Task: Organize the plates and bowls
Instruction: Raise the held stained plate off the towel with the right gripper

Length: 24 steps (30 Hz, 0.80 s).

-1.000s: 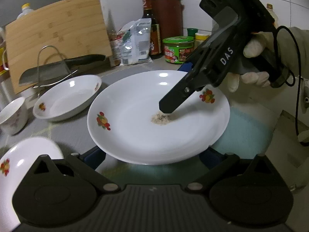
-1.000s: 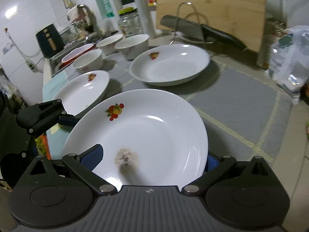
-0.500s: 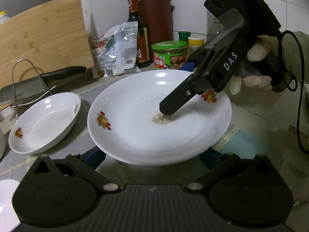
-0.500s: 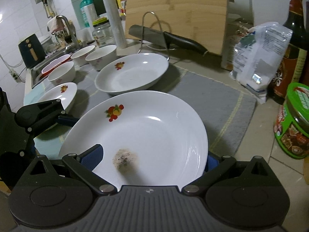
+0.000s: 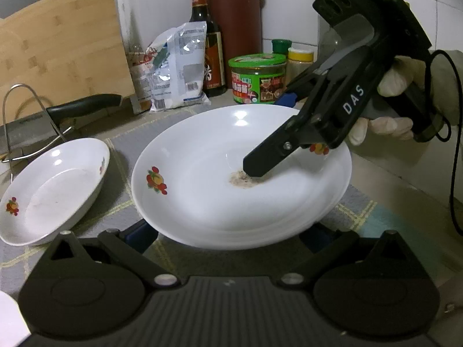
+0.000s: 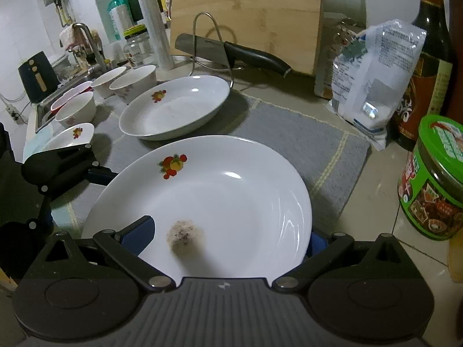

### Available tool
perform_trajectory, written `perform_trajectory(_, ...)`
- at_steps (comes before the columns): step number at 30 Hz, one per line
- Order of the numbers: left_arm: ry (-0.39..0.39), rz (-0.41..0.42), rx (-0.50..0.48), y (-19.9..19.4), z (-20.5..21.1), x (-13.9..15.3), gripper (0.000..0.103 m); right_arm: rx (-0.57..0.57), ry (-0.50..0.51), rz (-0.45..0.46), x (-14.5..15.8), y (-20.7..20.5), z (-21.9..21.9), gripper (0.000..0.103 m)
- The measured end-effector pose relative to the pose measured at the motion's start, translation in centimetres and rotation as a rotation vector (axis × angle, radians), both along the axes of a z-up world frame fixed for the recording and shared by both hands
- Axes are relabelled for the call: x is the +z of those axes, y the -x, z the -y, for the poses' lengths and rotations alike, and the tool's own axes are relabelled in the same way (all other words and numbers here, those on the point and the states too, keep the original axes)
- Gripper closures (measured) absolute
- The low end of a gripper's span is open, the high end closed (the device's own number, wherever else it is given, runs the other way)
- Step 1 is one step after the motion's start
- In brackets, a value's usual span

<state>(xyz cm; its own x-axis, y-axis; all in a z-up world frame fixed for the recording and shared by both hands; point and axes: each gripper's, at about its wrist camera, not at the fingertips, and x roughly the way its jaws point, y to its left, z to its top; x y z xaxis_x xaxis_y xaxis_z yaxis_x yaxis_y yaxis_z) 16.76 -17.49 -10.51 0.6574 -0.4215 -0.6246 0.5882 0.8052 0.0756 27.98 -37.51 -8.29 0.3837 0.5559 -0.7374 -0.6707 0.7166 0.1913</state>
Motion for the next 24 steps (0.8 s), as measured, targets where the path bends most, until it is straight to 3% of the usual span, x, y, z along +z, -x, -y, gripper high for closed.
perform_trajectory(19, -0.006, -0.020, 0.013, -0.3, 0.6, -0.4, 0.001, -0.068, 0.004, -0.009, -1.1, -0.4, 0.1, 0.000)
perform_trajectory(24, 0.004, -0.024, 0.040, 0.8, -0.3, 0.4, 0.001, -0.084, 0.058, 0.021, 0.1, 0.5, 0.1, 0.000)
